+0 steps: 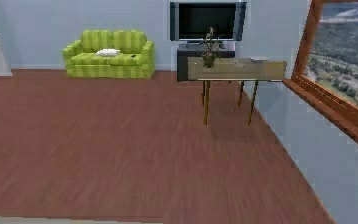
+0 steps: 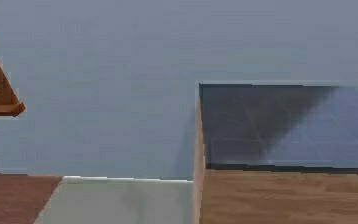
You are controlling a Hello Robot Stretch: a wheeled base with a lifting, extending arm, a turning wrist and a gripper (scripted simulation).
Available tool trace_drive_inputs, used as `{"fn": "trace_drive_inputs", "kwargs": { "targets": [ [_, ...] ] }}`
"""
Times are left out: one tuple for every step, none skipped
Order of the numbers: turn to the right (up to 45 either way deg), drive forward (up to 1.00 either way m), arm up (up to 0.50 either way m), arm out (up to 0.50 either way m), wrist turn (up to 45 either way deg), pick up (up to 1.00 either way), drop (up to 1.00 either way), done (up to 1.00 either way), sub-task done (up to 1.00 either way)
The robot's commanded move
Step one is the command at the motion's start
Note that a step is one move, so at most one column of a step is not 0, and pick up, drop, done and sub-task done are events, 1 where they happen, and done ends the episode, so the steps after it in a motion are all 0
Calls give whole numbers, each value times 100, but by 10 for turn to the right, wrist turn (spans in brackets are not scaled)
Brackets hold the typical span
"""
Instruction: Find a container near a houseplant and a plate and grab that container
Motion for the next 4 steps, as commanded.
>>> {"fn": "trace_drive_inputs", "kwargs": {
  "targets": [
    [0, 100, 0, 0, 0, 0, 0, 0, 0],
    [0, 80, 0, 0, 0, 0, 0, 0, 0],
    [-450, 0, 0, 0, 0, 0, 0, 0, 0],
    [-210, 0, 0, 0, 0, 0, 0, 0, 0]
  ]
}}
